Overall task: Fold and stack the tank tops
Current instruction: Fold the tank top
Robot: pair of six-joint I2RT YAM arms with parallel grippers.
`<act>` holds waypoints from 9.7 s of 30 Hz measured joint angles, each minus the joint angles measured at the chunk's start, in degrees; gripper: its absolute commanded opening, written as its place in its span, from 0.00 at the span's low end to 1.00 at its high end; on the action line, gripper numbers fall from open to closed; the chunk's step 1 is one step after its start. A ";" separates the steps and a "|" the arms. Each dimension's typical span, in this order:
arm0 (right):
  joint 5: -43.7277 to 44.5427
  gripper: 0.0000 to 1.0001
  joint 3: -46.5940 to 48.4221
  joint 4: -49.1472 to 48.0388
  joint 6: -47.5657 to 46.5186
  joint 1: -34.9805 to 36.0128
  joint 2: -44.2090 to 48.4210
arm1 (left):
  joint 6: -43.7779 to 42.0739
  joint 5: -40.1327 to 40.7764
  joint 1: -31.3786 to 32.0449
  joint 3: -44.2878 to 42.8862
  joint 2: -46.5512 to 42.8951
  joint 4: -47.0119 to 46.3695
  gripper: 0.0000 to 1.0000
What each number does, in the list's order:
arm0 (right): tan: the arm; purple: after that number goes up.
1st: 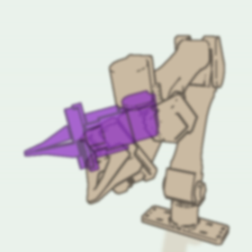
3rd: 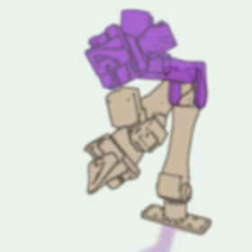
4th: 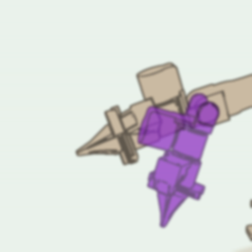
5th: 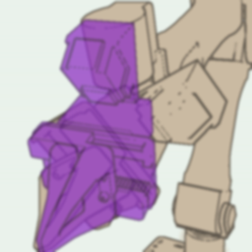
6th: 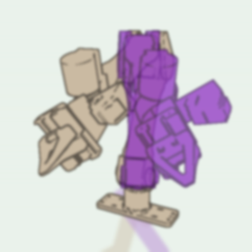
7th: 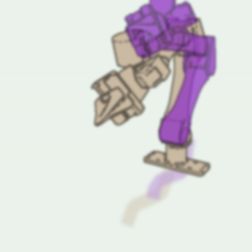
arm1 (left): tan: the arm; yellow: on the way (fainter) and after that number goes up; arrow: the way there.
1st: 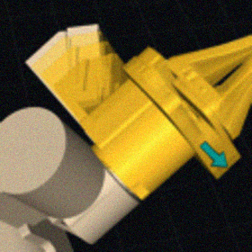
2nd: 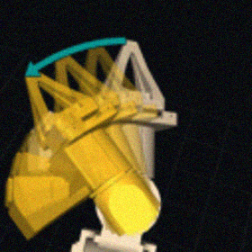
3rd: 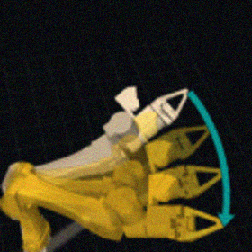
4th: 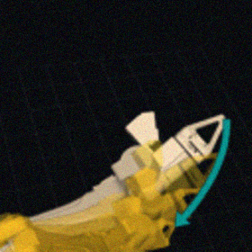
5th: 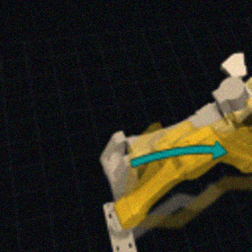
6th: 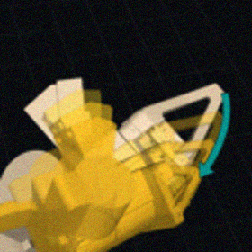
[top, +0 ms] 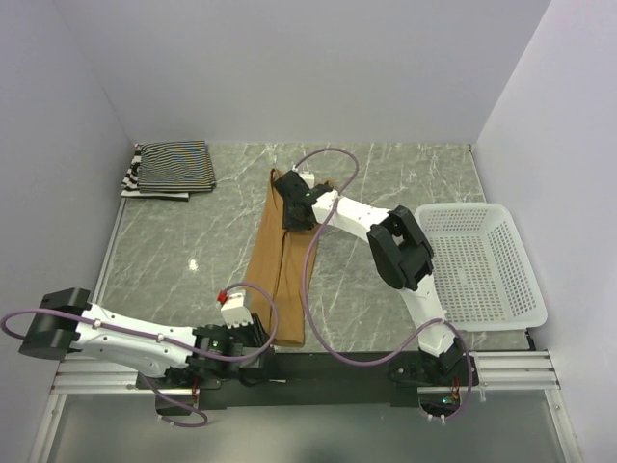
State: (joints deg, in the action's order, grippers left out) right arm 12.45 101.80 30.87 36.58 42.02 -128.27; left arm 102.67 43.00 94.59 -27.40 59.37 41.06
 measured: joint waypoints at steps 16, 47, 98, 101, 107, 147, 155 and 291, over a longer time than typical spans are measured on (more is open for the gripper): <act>2.14 0.37 -11.19 -2.95 -0.17 -6.64 16.31 | -28.00 -2.25 -32.85 -5.88 -14.71 -13.20 0.33; -22.75 0.15 5.33 -8.61 3.56 -23.74 -2.40 | -59.49 -55.47 -83.45 -81.35 77.02 -38.73 0.10; -32.76 0.10 16.26 -11.65 14.82 -25.33 -15.58 | -58.29 -53.44 -84.41 -69.02 70.47 -43.67 0.08; -33.00 0.09 16.26 -11.65 14.82 -25.46 -15.58 | -58.31 -53.64 -83.43 -69.79 71.63 -43.10 0.07; -33.31 0.09 16.26 -11.65 14.82 -25.88 -15.58 | -58.38 -54.97 -81.22 -72.52 73.90 -42.86 0.07; -41.83 0.21 27.65 -12.44 17.05 -29.88 -23.65 | -47.67 -62.84 -81.11 -94.49 94.20 -48.72 0.25; -40.33 0.56 28.59 -16.31 13.14 -31.15 -22.64 | -46.07 -65.29 -82.27 -96.06 94.29 -58.51 0.40; 3.72 0.02 -49.20 -0.37 9.99 8.59 54.95 | -37.66 -13.86 -47.01 -12.52 -1.77 -20.59 0.07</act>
State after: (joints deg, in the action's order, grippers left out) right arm 16.16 52.60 30.50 46.57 50.61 -73.32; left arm 65.01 29.15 47.57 -39.92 57.60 20.47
